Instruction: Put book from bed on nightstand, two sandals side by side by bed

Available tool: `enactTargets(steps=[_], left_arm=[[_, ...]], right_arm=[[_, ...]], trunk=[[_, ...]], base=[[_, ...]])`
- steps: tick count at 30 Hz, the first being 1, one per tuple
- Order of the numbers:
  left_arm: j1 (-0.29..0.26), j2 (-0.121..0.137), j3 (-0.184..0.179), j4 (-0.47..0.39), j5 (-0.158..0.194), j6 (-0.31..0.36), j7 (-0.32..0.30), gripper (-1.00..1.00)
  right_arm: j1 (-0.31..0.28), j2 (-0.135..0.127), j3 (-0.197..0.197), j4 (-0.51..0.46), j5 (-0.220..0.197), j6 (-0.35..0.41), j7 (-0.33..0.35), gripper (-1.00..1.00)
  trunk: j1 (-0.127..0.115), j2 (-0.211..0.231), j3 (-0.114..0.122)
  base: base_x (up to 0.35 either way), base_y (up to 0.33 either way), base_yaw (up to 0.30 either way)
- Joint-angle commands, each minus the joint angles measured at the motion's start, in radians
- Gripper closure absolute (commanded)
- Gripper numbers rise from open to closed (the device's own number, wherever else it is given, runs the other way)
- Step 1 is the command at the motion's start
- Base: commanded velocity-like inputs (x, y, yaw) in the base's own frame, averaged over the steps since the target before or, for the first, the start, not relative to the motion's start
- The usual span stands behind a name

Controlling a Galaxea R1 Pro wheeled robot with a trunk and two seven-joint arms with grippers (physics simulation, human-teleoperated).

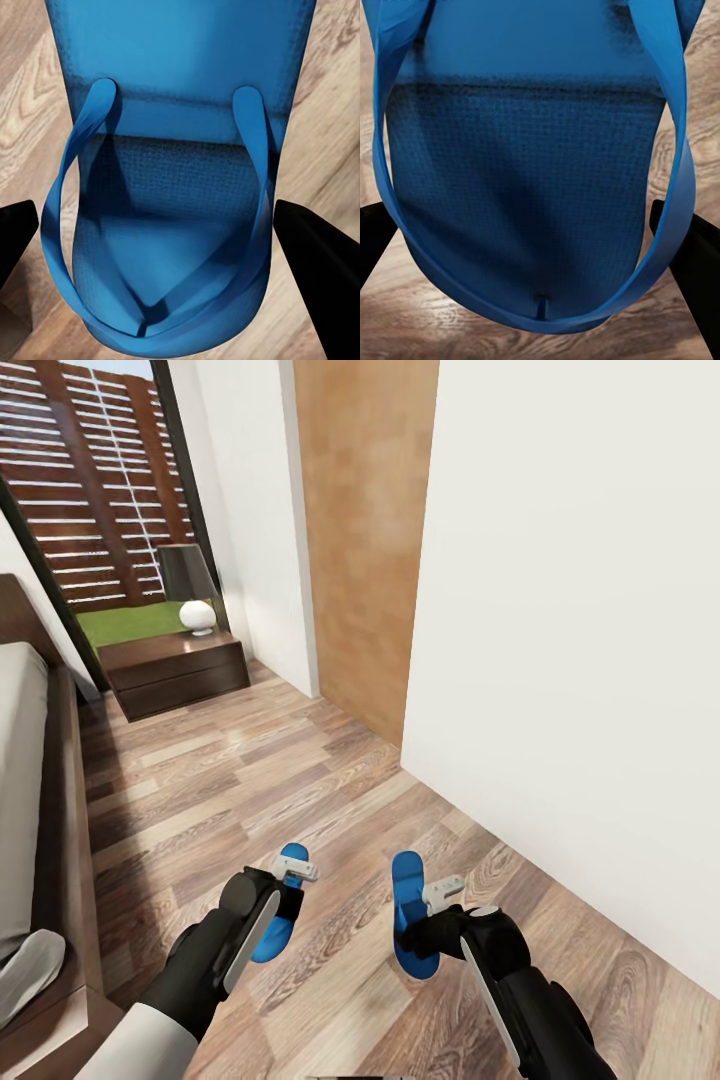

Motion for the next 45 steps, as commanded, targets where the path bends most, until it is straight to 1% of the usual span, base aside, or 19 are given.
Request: enactTargets(steps=[1,12,18,30,45], left_arm=[[-0.001,0.000,-0.001,-0.001,0.010,0.003,0.010,1.00],[-0.001,-0.001,-0.001,-0.001,0.009,0.004,0.011,1.00],[-0.001,-0.001,-0.001,0.001,0.009,0.005,0.011,1.00],[-0.001,-0.001,-0.001,0.001,0.009,0.004,0.011,1.00],[-0.001,-0.001,-0.001,0.001,0.009,0.003,0.011,1.00]], right_arm=[[-0.001,0.000,0.000,-0.001,0.010,0.004,0.008,1.00],[0.000,0.000,0.001,-0.001,0.011,0.004,0.008,1.00],[0.000,0.001,0.001,-0.001,0.010,0.004,0.008,1.00],[0.000,0.000,0.000,-0.001,0.010,0.004,0.008,1.00],[0.000,0.000,0.001,-0.002,0.011,0.004,0.007,1.00]], trunk=[[0.000,0.000,-0.002],[0.000,0.000,-0.017],[0.000,0.000,-0.026],[0.000,0.000,-0.030],[0.000,0.000,-0.045]], base=[[0.000,0.000,0.000],[0.000,-0.011,0.000],[0.000,-0.177,0.000],[0.000,-0.041,0.002],[0.000,-0.001,0.089]])
